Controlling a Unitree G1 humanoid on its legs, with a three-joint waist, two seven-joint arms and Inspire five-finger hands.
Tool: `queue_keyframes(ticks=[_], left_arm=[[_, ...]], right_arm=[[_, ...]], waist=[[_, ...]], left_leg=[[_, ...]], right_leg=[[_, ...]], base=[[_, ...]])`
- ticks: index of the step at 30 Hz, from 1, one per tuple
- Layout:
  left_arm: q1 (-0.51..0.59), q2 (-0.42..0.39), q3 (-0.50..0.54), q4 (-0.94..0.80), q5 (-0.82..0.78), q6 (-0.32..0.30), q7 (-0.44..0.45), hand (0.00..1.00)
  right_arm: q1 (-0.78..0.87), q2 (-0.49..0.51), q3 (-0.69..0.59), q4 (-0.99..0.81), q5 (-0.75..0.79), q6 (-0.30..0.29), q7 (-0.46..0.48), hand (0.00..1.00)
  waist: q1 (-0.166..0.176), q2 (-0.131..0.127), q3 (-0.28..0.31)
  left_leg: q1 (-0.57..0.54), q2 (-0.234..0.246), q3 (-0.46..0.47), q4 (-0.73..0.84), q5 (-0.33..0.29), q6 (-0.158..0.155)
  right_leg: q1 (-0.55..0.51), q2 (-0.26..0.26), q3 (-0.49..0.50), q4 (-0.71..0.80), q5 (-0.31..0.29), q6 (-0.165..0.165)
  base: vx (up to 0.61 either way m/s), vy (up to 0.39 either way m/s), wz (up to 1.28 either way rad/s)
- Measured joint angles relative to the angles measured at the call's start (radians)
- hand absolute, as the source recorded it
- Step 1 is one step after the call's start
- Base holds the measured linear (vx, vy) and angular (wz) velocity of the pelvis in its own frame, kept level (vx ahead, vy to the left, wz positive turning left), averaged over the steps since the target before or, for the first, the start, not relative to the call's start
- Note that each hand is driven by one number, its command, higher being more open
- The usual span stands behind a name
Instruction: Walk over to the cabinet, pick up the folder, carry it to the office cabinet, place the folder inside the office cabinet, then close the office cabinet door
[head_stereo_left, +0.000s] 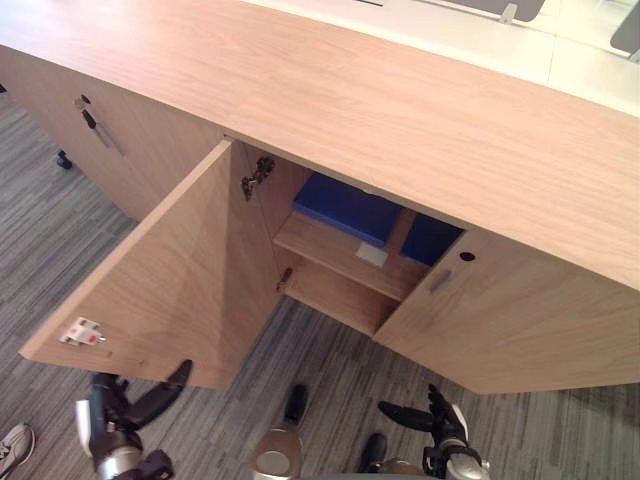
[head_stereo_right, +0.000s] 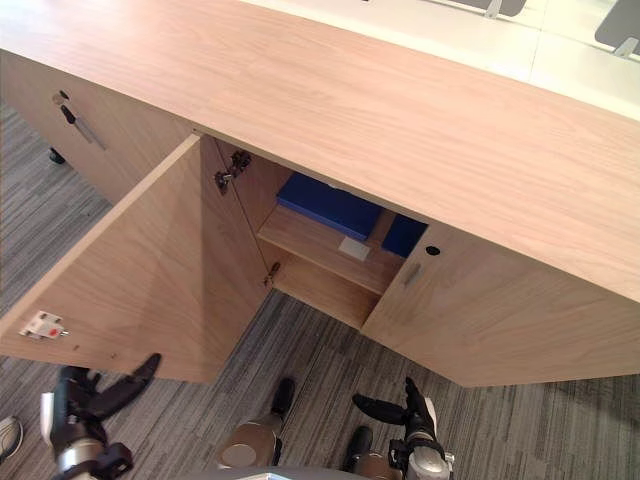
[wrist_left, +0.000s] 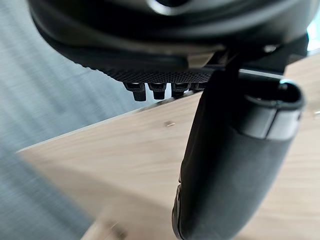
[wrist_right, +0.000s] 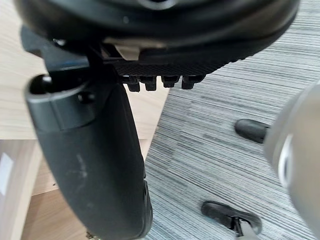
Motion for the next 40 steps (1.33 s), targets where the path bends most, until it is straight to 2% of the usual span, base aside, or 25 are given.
queue_keyframes(ticks=[2,4,5,6,7,8,9,10,11,13,15,18,22,23,25,28,30,34,37,38,40], left_arm=[[-0.002,-0.006,-0.106,0.116,0.019,0.055,-0.003,1.00],[-0.012,0.005,-0.210,0.182,0.071,0.106,-0.010,1.00],[-0.018,0.039,-0.274,0.188,0.096,0.123,-0.063,1.00],[-0.027,0.073,-0.306,0.180,0.125,0.122,-0.100,1.00],[-0.071,0.131,-0.374,0.177,0.183,0.118,-0.132,1.00],[-0.196,0.197,-0.437,0.186,0.259,0.129,-0.157,1.00],[-0.216,0.198,-0.442,0.192,0.268,0.130,-0.157,1.00],[-0.313,0.194,-0.468,0.218,0.292,0.132,-0.155,1.00],[-0.357,0.193,-0.489,0.223,0.295,0.134,-0.155,1.00],[-0.494,0.154,-0.544,0.215,0.328,0.124,-0.152,1.00],[-0.573,0.115,-0.533,0.191,0.347,0.100,-0.146,1.00],[-0.640,0.109,-0.506,0.172,0.354,0.096,-0.128,1.00],[-0.699,0.167,-0.381,0.207,0.388,0.097,-0.102,1.00],[-0.727,0.193,-0.353,0.237,0.388,0.098,-0.089,1.00],[-0.740,0.223,-0.335,0.262,0.388,0.098,-0.086,1.00],[-0.739,0.214,-0.332,0.263,0.387,0.105,-0.085,1.00],[-0.717,0.190,-0.325,0.263,0.386,0.107,-0.085,1.00],[-0.601,0.110,-0.292,0.258,0.312,0.106,-0.090,1.00],[-0.504,0.078,-0.254,0.270,0.259,0.106,-0.118,1.00],[-0.469,0.066,-0.233,0.298,0.249,0.106,-0.128,1.00],[-0.427,0.049,-0.184,0.370,0.249,0.109,-0.138,1.00]], right_arm=[[-0.029,0.004,0.001,0.003,0.000,-0.001,-0.002,1.00],[-0.040,0.020,0.001,0.000,0.000,-0.001,-0.007,1.00],[-0.046,0.039,0.005,-0.001,0.001,-0.001,-0.009,1.00],[-0.049,0.048,0.008,-0.001,0.001,-0.004,-0.011,1.00],[-0.059,0.043,0.012,0.005,0.001,-0.002,-0.016,1.00],[-0.087,0.040,0.044,0.014,0.000,0.014,-0.014,1.00],[-0.088,0.041,0.049,0.010,0.000,0.013,-0.014,1.00],[-0.098,0.042,0.057,-0.001,0.000,0.013,-0.015,1.00],[-0.102,0.042,0.057,0.000,0.000,0.014,-0.017,1.00],[-0.107,0.033,0.056,0.003,-0.001,0.016,-0.028,1.00],[-0.107,0.031,0.057,0.005,-0.002,0.016,-0.030,1.00],[-0.109,0.028,0.057,0.011,-0.002,0.015,-0.029,1.00],[-0.094,0.011,0.049,0.021,-0.003,0.016,-0.021,1.00],[-0.090,0.009,0.041,0.021,-0.003,0.016,-0.014,1.00],[-0.087,0.005,0.035,0.021,-0.004,0.016,-0.006,1.00],[-0.085,-0.017,0.032,0.019,-0.004,0.016,-0.003,1.00],[-0.085,-0.026,0.015,0.017,-0.003,0.016,0.002,1.00],[-0.076,-0.030,-0.022,0.016,-0.003,0.018,0.005,1.00],[-0.068,-0.030,-0.042,0.016,-0.004,0.026,0.005,1.00],[-0.060,-0.035,-0.050,0.016,-0.008,0.029,0.005,1.00],[-0.058,-0.041,-0.063,0.016,-0.012,0.036,0.004,1.00]], waist=[[-0.040,0.002,0.003],[-0.076,-0.003,0.007],[-0.109,-0.013,0.011],[-0.123,-0.029,0.016],[-0.124,-0.014,0.016],[-0.156,-0.005,0.021],[-0.163,-0.004,0.022],[-0.184,0.002,0.030],[-0.189,-0.001,0.032],[-0.220,-0.006,0.033],[-0.237,-0.006,0.033],[-0.261,-0.006,0.034],[-0.272,-0.005,0.034],[-0.272,0.000,0.037],[-0.273,0.003,0.038],[-0.273,0.009,0.040],[-0.276,0.014,0.040],[-0.276,0.018,0.038],[-0.261,0.021,0.036],[-0.252,0.026,0.032],[-0.249,0.034,0.024]], left_leg=[[-0.016,-0.010,0.051,0.004,0.008,0.018],[-0.017,-0.023,0.090,-0.004,0.005,0.017],[-0.026,-0.041,0.117,0.002,-0.010,0.002],[-0.042,-0.052,0.130,0.031,-0.001,0.041],[-0.057,-0.053,0.136,0.097,-0.037,0.100],[-0.018,-0.054,0.204,0.025,-0.048,0.070],[-0.014,-0.054,0.210,0.014,-0.046,0.067],[-0.012,-0.052,0.228,-0.005,-0.044,0.064],[-0.013,-0.052,0.238,-0.005,-0.043,0.063],[-0.012,-0.065,0.270,-0.005,-0.043,0.063],[-0.006,-0.066,0.301,-0.005,-0.043,0.064],[0.002,-0.064,0.322,-0.005,-0.047,0.068],[0.031,-0.056,0.358,0.000,-0.055,0.068],[0.040,-0.049,0.359,0.001,-0.054,0.068],[0.051,-0.040,0.357,0.001,-0.052,0.071],[0.066,-0.025,0.322,0.001,-0.052,0.071],[0.072,-0.019,0.298,0.001,-0.052,0.071],[0.099,-0.017,0.291,0.000,-0.055,0.067],[0.105,-0.015,0.282,0.000,-0.055,0.066],[0.107,-0.015,0.279,-0.005,-0.062,0.056],[0.107,-0.014,0.275,-0.005,-0.060,0.053]], right_leg=[[-0.036,-0.011,0.060,-0.004,0.012,0.022],[-0.053,-0.010,0.119,-0.011,0.013,0.022],[-0.072,-0.030,0.162,-0.012,0.009,0.016],[-0.088,-0.047,0.171,-0.011,0.009,0.013],[-0.101,-0.045,0.186,-0.011,0.018,0.008],[-0.101,-0.039,0.241,-0.044,0.030,-0.008],[-0.105,-0.037,0.246,-0.045,0.033,-0.008],[-0.114,-0.025,0.249,-0.045,0.041,-0.017],[-0.114,-0.019,0.249,-0.046,0.046,-0.018],[-0.114,-0.014,0.272,-0.067,0.060,-0.025],[-0.117,-0.015,0.292,-0.073,0.062,-0.023],[-0.115,-0.014,0.301,-0.089,0.080,-0.024],[-0.098,-0.012,0.309,-0.112,0.168,-0.008],[-0.084,-0.003,0.308,-0.127,0.178,0.004],[-0.065,0.009,0.307,-0.144,0.183,0.005],[-0.046,0.022,0.299,-0.158,0.183,0.004],[-0.036,0.025,0.293,-0.161,0.183,0.004],[-0.008,0.029,0.284,-0.161,0.180,-0.001],[-0.004,0.030,0.278,-0.155,0.176,-0.006],[-0.002,0.029,0.275,-0.151,0.165,-0.017],[0.000,0.027,0.270,-0.152,0.158,-0.009]], base=[[-0.03,0.104,-0.53],[-0.02,0.107,-0.49],[0.01,0.144,-0.27],[0.05,0.148,-0.42],[0.09,0.171,-0.93],[0.06,0.122,-0.95],[0.02,0.152,-0.91],[-0.02,0.101,-0.38],[-0.02,0.099,-0.49],[0.00,0.073,-0.41],[0.05,0.052,-0.42],[0.09,0.008,-0.35],[0.16,-0.045,-0.28],[0.18,-0.077,-0.09],[0.18,-0.094,-0.11],[0.15,-0.094,-0.05],[0.11,-0.060,0.00],[0.00,-0.007,0.02],[-0.08,0.000,0.06],[-0.09,-0.001,0.06],[-0.07,-0.002,0.07]])
